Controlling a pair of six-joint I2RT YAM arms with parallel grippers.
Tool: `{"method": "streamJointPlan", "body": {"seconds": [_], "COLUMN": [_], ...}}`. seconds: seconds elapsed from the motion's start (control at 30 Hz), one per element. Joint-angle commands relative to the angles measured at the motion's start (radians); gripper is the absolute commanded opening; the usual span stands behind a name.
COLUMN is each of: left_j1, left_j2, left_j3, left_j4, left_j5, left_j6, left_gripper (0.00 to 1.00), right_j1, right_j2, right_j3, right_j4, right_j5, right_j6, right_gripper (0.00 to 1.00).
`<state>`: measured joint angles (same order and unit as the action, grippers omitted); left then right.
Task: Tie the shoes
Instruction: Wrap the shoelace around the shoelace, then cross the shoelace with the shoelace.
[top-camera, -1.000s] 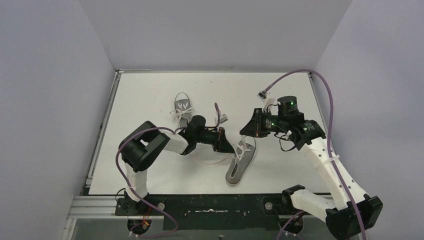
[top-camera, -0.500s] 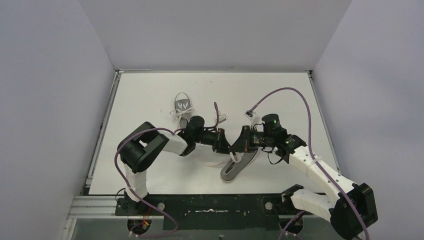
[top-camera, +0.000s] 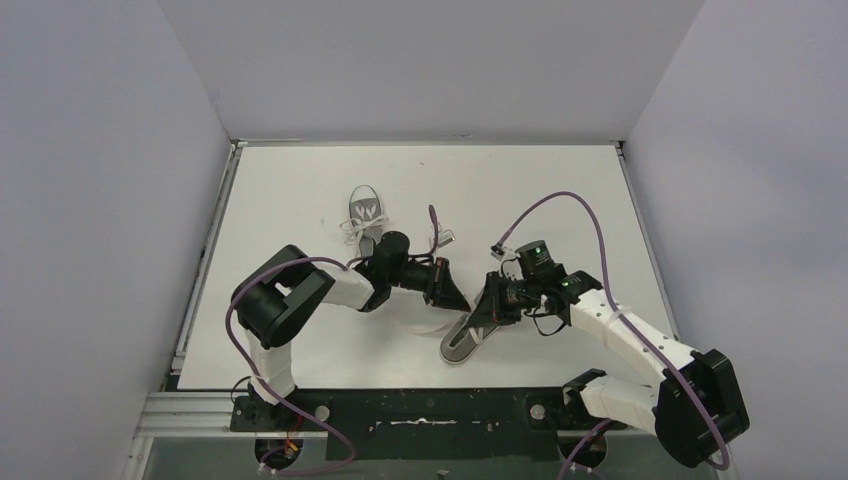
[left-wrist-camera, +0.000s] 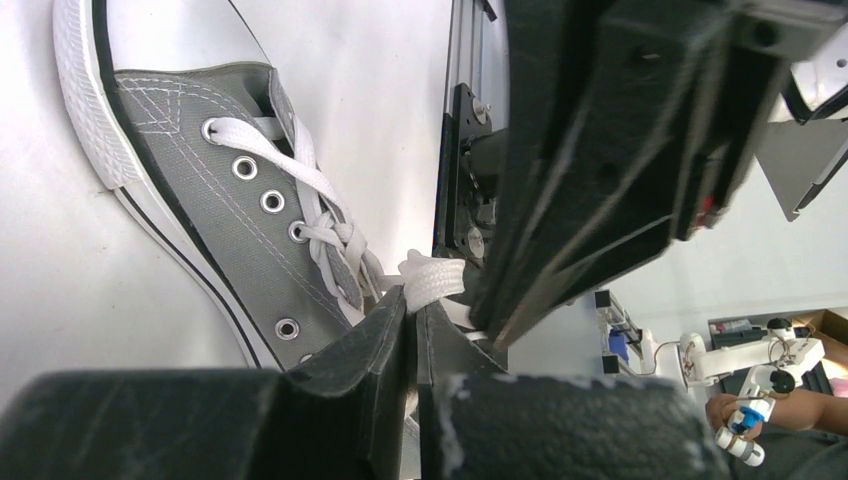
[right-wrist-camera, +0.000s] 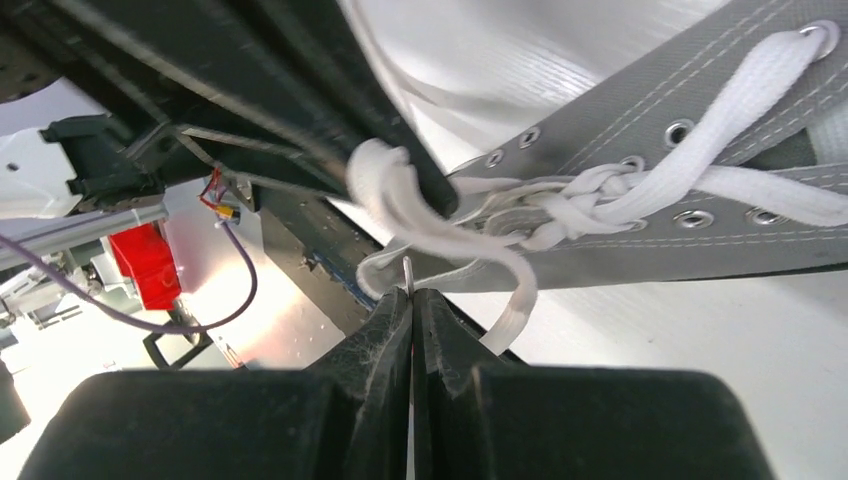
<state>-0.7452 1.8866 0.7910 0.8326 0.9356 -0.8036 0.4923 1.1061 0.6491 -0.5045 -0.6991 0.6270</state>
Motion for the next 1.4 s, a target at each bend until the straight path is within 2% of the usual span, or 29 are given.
{"method": "streamJointPlan", "body": {"seconds": [0.0, 0.27, 0.37, 0.43, 0.67, 0.97, 1.13, 1.27, 1.37], "left_j1": [-0.003, -0.012, -0.015, -0.016, -0.046, -0.091, -0.092, -0.085, -0.087], "left_j2": [-0.056, -0.071, -0.093, -0.112, -0.126, -0.135, -0.115, -0.094, -0.097], "left_j3": [0.017, 0.003, -0.012, -0.030, -0.056, -0.008, 0.004, -0.024, -0.027], "left_j4": [0.012, 0.022, 0.030, 0.014, -0.022, -0.248, -0.198, -0.058, -0.072], "left_j5": [0.020, 0.035, 0.024, 0.001, -0.056, -0.207, -0.207, -0.172, -0.185], "left_j6": [0.017, 0.015, 0.019, 0.044, 0.100, 0.258, 0.220, 0.141, 0.147], "left_gripper": [0.05, 0.12, 0.16, 0.24, 0.37, 0.43, 0.43, 0.46, 0.43], "right_j1": [0.004, -0.004, -0.008, -0.012, -0.008, 0.004, 0.013, 0.015, 0.016], "right_j2": [0.022, 0.034, 0.015, -0.003, 0.010, 0.022, 0.014, 0.002, -0.002], "right_j3": [-0.016, -0.026, -0.026, -0.028, -0.033, -0.031, -0.046, -0.056, -0.063], "right_j4": [0.084, 0.194, 0.187, 0.182, 0.216, 0.241, 0.246, 0.228, 0.234], "right_j5": [0.051, 0.121, 0.180, 0.216, 0.226, 0.211, 0.215, 0.225, 0.219], "right_j6": [0.031, 0.150, 0.186, 0.212, 0.255, 0.274, 0.282, 0.271, 0.276], "right_gripper": [0.00, 0.00, 0.00, 0.00, 0.00, 0.00, 0.00, 0.00, 0.00]}}
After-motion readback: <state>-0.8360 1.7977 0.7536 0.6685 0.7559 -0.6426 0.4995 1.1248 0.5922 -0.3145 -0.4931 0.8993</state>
